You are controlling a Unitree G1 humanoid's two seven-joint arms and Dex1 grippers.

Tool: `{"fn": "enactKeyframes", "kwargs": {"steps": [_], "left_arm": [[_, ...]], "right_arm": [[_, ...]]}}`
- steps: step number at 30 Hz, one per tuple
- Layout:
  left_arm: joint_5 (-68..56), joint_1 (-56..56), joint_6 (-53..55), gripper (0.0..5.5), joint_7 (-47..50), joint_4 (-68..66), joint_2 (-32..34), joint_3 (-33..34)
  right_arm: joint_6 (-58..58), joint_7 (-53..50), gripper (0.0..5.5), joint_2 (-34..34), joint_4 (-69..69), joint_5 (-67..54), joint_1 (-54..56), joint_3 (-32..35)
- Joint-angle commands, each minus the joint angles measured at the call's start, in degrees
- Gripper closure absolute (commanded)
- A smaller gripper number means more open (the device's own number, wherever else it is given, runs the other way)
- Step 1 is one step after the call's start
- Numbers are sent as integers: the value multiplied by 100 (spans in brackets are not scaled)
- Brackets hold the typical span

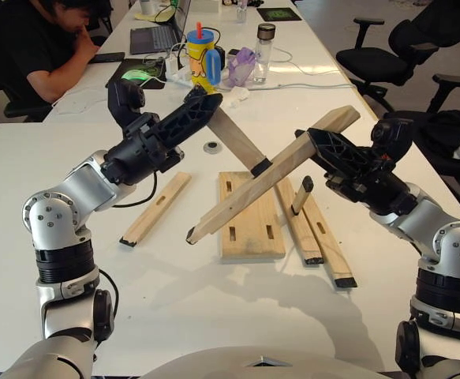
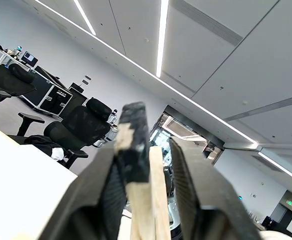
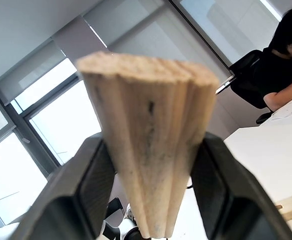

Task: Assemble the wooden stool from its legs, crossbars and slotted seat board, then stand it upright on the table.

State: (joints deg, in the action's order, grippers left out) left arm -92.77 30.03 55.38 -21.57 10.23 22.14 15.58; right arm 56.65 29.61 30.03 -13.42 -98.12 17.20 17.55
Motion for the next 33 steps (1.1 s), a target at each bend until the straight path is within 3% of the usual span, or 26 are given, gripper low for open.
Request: {"fn": "enactKeyframes", "kwargs": {"steps": [1,4,6,9,12,19,23,33], "left_arm": [[260,372,-370,331,163,-565,425,496],[770,466,-606,298,-115,-1086,937,871],[1387,256,-718,298,-439,-1026,1186,703],[2880,-445,-1141,298,-1176,-289,1503,-329],[4593,-1359,-2103,298,-2078,572,1740,-1885],[7184,-1682,-3537,298,-2897,675,1542,-4184],[8220,-1386,-4018,298,-2915,210,1189,-4802],[9483,-1162,-4672,298,-2392,-779,52,-5227]], "right_arm": [[240,329,344,437,-33,206,-308,68],[518,867,344,944,15,492,-686,217],[624,1232,344,1257,62,617,-881,411],[597,1740,344,1816,532,859,-941,1022],[540,1882,344,2047,1231,726,-548,1418],[464,1718,344,1968,1467,1003,-305,1422],[-247,2141,344,1913,1199,2120,-437,1193],[362,2830,344,1813,1595,1767,-397,1445]]}}
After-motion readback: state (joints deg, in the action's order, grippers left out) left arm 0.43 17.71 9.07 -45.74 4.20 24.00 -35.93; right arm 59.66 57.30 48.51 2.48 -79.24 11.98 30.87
